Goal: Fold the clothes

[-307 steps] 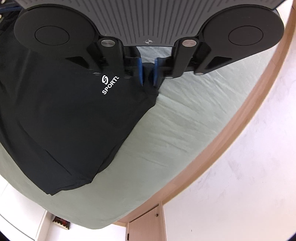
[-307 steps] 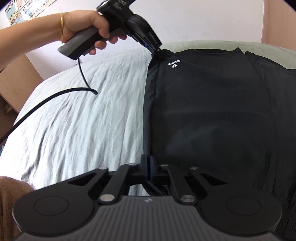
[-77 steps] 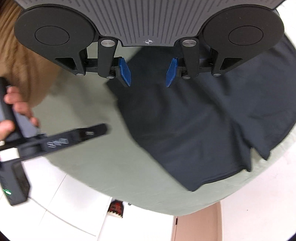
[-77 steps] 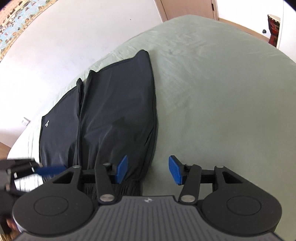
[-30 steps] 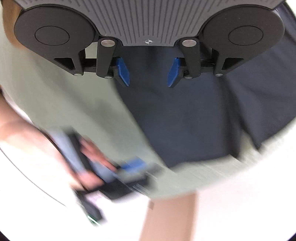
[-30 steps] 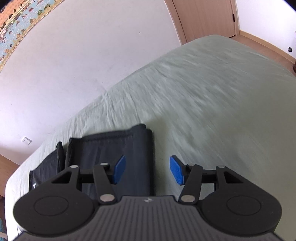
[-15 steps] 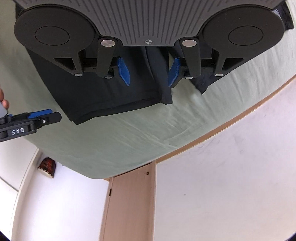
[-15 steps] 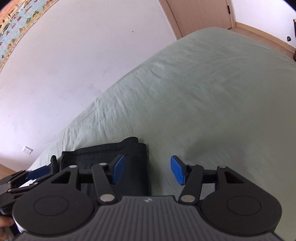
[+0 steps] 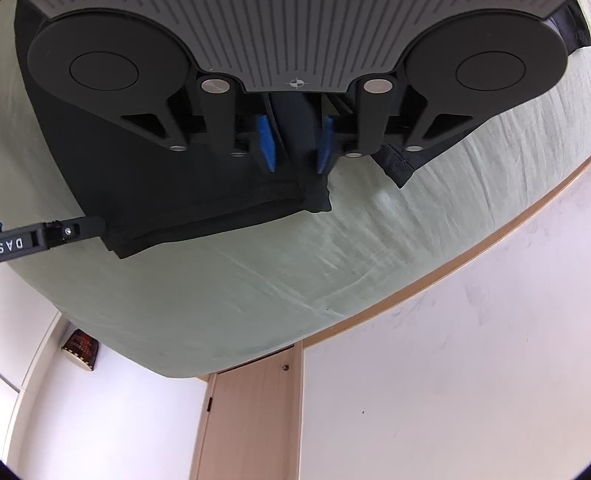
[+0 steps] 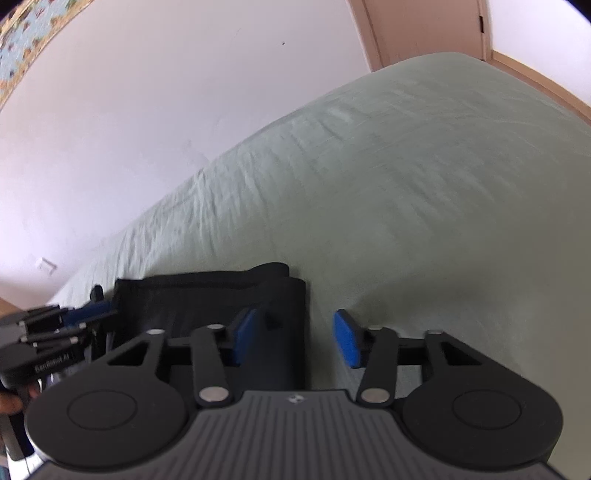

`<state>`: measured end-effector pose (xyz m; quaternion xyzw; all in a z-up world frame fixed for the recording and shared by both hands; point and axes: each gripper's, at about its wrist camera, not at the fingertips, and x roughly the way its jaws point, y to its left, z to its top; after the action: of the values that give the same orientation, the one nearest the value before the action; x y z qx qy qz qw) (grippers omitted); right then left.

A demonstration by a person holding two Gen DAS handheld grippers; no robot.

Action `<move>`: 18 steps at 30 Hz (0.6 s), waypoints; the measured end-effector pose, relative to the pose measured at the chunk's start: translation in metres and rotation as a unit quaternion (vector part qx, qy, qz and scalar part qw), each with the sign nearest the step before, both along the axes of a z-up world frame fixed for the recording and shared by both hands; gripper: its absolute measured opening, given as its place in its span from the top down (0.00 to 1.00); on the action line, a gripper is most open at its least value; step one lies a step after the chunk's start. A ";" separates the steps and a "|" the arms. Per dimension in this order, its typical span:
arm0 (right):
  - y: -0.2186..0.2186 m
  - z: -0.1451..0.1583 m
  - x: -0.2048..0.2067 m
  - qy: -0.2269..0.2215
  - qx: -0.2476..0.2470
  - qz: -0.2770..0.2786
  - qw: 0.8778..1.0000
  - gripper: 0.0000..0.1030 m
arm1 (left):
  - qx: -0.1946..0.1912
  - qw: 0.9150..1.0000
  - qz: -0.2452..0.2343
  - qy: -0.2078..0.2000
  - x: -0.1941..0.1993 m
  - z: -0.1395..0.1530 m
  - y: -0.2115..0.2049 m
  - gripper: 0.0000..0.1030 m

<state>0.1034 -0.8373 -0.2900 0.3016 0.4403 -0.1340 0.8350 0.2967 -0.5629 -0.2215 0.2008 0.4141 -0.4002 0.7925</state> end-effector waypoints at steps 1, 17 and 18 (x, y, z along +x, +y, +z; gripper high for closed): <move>0.001 0.000 0.003 0.008 -0.005 0.003 1.000 0.70 | 0.002 1.000 0.001 0.002 0.002 0.000 0.000 0.89; 0.039 0.027 0.030 0.003 -0.074 0.063 0.995 0.94 | 0.030 0.998 0.054 -0.003 0.029 -0.010 0.026 0.98; 0.037 0.029 0.029 -0.003 -0.078 0.056 0.995 0.92 | 0.032 0.998 0.055 -0.003 0.030 -0.011 0.028 0.98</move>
<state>0.1322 -0.8008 -0.2605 0.2102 0.4424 -0.1199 0.8635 0.3264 -0.5344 -0.2324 0.2043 0.4346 -0.3416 0.8079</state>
